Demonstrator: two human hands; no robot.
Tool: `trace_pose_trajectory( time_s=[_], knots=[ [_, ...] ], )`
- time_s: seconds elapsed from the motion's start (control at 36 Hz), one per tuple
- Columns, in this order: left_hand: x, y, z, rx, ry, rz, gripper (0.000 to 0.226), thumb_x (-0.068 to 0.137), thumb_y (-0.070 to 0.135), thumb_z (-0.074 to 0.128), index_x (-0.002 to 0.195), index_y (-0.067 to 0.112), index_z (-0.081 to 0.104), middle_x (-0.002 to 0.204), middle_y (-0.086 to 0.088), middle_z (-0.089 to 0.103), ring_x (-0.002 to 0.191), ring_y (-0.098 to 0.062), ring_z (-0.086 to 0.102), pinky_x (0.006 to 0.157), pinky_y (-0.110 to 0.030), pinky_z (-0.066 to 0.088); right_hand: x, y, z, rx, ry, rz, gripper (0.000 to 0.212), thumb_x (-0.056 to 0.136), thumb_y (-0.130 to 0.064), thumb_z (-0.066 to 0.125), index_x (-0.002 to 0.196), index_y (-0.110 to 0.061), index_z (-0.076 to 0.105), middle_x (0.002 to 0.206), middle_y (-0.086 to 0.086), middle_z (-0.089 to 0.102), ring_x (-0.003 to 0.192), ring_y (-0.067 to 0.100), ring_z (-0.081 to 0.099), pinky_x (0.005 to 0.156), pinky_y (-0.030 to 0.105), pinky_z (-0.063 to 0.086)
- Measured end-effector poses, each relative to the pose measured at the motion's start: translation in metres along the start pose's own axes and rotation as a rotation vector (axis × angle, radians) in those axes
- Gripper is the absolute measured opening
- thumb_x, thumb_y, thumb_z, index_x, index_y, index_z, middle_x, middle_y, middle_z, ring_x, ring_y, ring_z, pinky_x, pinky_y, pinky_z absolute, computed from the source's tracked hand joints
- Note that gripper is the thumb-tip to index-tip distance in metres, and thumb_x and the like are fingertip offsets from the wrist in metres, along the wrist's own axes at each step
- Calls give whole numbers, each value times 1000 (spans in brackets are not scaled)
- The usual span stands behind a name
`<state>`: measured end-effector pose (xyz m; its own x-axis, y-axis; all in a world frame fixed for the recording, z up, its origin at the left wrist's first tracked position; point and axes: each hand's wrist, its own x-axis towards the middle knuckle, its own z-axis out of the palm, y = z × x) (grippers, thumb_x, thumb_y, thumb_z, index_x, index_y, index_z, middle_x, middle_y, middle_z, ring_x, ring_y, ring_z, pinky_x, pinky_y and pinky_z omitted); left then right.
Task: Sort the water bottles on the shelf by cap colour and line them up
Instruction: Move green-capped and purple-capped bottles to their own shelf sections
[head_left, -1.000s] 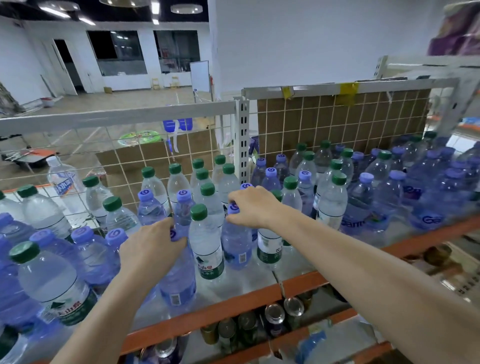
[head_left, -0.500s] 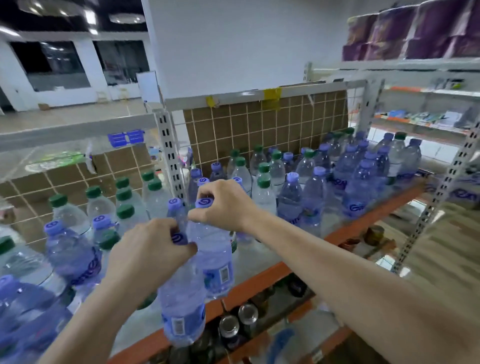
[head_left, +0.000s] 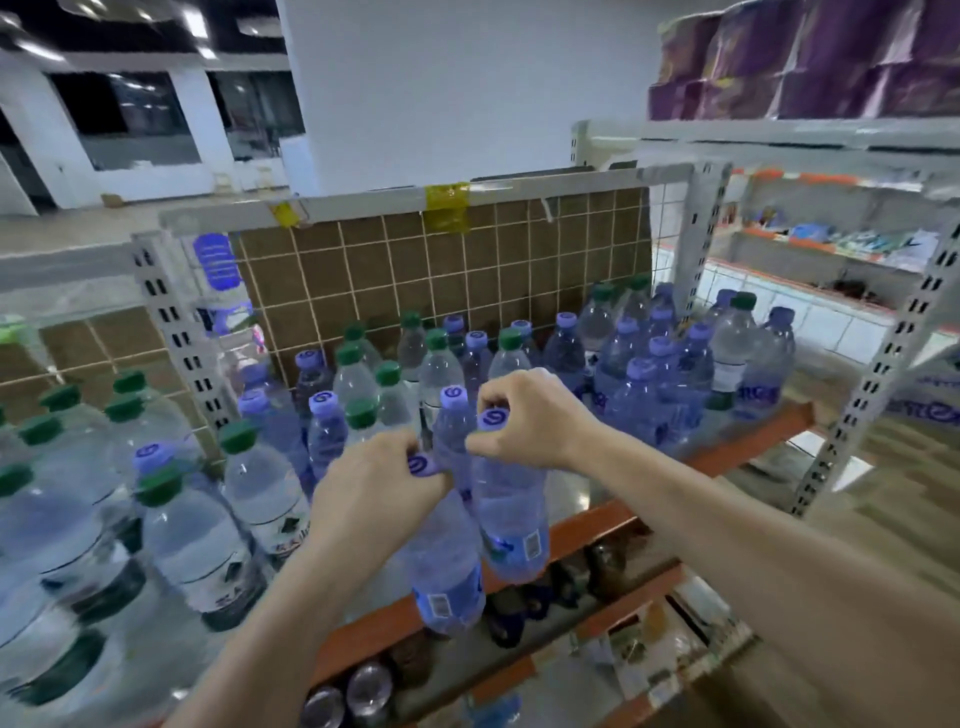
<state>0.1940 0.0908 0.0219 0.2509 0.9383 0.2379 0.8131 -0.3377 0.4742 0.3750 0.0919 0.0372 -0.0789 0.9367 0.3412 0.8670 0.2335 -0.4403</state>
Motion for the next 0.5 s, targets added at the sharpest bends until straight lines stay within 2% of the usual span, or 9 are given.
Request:
trace_pose_trajectory(
  time_s=[0.08, 0.14, 0.22, 0.31, 0.5],
  knots=[
    [8, 24, 16, -18, 39, -17, 42, 77, 31, 65, 57, 18, 30, 51, 0, 39, 53, -19, 40, 48, -30, 24, -3, 29, -18, -45, 4, 39, 38, 67, -36, 71, 58, -7, 49, 49, -1, 34, 51, 16, 32, 52, 33, 29],
    [14, 35, 25, 10, 57, -13, 43, 79, 33, 65, 60, 18, 30, 54, -1, 41, 55, -20, 43, 48, -32, 24, -2, 45, -27, -63, 20, 63, 37, 67, -36, 70, 57, -10, 47, 49, -1, 37, 53, 17, 35, 53, 33, 30],
    [23, 46, 37, 46, 59, -8, 42, 82, 36, 63, 64, 16, 32, 57, -2, 44, 58, -22, 46, 50, -33, 26, 3, 65, -37, -103, 33, 87, 34, 69, -41, 68, 69, -8, 61, 59, 2, 55, 64, 23, 52, 58, 32, 40],
    [32, 53, 46, 55, 54, -10, 39, 83, 36, 63, 66, 16, 35, 57, -2, 45, 58, -21, 47, 52, -33, 28, 10, 82, -43, -129, 20, 88, 33, 70, -45, 68, 71, -13, 64, 63, -2, 57, 72, 21, 57, 64, 33, 45],
    [47, 52, 60, 40, 22, 8, 27, 84, 36, 62, 72, 19, 44, 65, 0, 52, 67, -22, 52, 50, -30, 30, 26, 110, -46, -206, -41, 111, 27, 74, -48, 65, 77, -21, 63, 69, -8, 56, 75, 16, 55, 54, 26, 31]
  ],
)
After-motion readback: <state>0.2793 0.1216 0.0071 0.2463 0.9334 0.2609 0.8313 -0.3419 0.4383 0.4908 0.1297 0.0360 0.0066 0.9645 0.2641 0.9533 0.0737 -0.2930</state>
